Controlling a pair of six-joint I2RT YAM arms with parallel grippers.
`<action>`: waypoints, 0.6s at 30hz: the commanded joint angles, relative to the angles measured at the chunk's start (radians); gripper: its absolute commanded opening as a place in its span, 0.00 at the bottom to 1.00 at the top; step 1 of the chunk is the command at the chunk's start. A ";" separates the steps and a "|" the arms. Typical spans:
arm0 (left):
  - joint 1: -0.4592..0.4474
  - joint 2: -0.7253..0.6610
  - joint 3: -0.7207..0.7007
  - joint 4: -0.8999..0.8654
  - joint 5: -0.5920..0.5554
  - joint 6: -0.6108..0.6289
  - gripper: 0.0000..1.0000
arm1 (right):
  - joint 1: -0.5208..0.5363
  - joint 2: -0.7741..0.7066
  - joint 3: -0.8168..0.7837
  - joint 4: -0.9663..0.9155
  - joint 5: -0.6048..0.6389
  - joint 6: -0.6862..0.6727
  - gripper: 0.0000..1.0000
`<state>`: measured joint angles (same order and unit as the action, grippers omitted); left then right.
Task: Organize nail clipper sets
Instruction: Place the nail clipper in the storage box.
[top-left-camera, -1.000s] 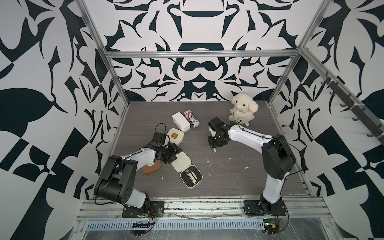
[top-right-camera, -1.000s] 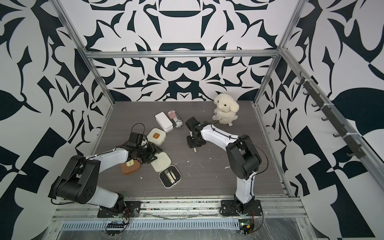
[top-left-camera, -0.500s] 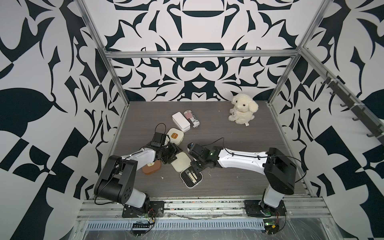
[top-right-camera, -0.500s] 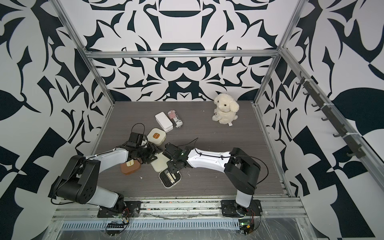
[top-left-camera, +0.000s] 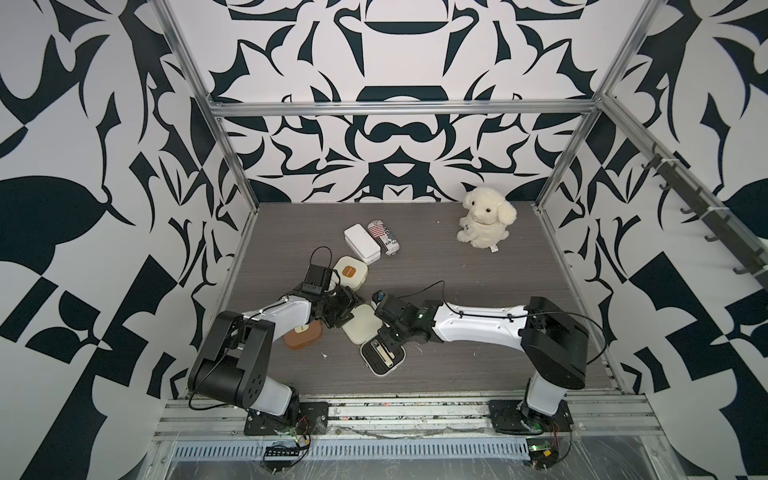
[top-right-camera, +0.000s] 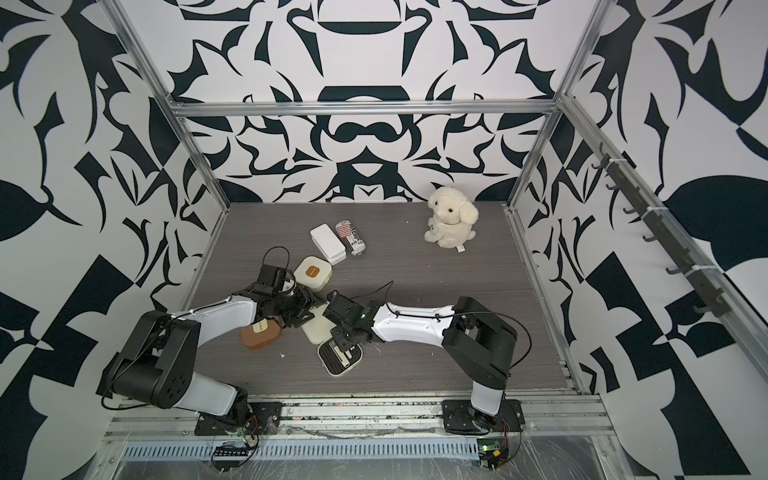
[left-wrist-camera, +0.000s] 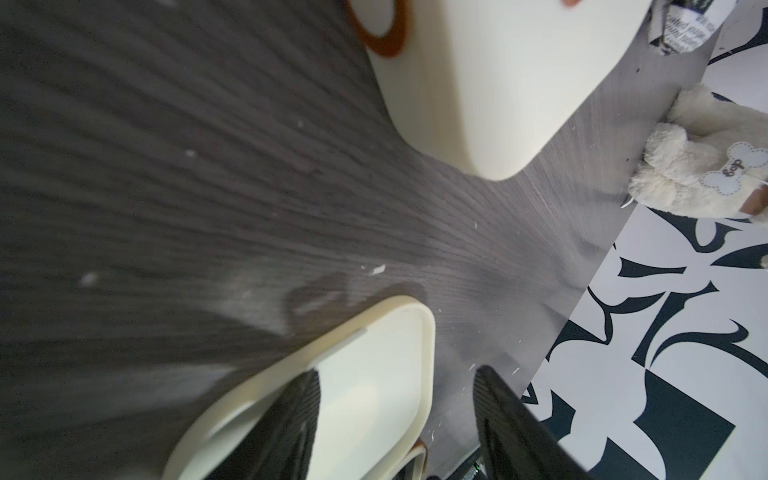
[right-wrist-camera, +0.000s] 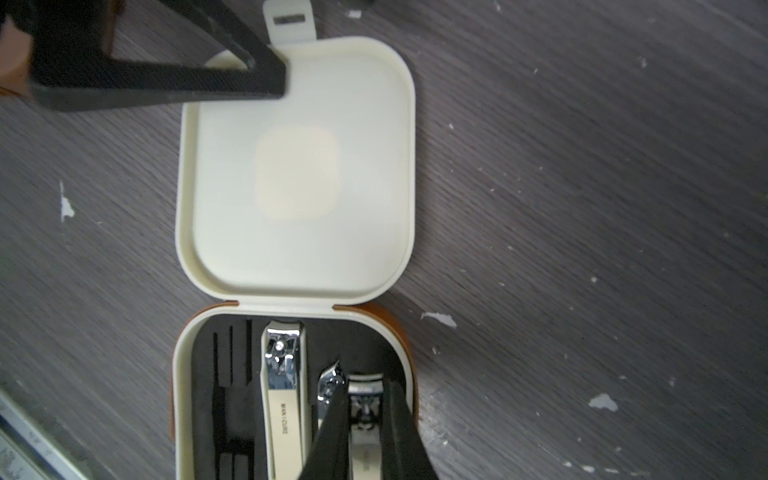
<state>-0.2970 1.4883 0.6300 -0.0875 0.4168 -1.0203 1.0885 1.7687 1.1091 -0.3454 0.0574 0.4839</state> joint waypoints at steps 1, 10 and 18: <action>-0.001 0.006 -0.019 -0.101 -0.049 0.018 0.64 | 0.006 0.000 -0.001 0.019 0.010 0.016 0.10; -0.001 0.009 -0.019 -0.101 -0.052 0.021 0.64 | 0.006 0.006 -0.024 0.013 0.010 0.024 0.10; 0.000 0.013 -0.027 -0.095 -0.054 0.021 0.64 | 0.007 0.008 -0.046 0.016 0.008 0.035 0.10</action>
<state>-0.2970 1.4864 0.6300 -0.0921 0.4118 -1.0199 1.0893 1.7878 1.0733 -0.3199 0.0566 0.5030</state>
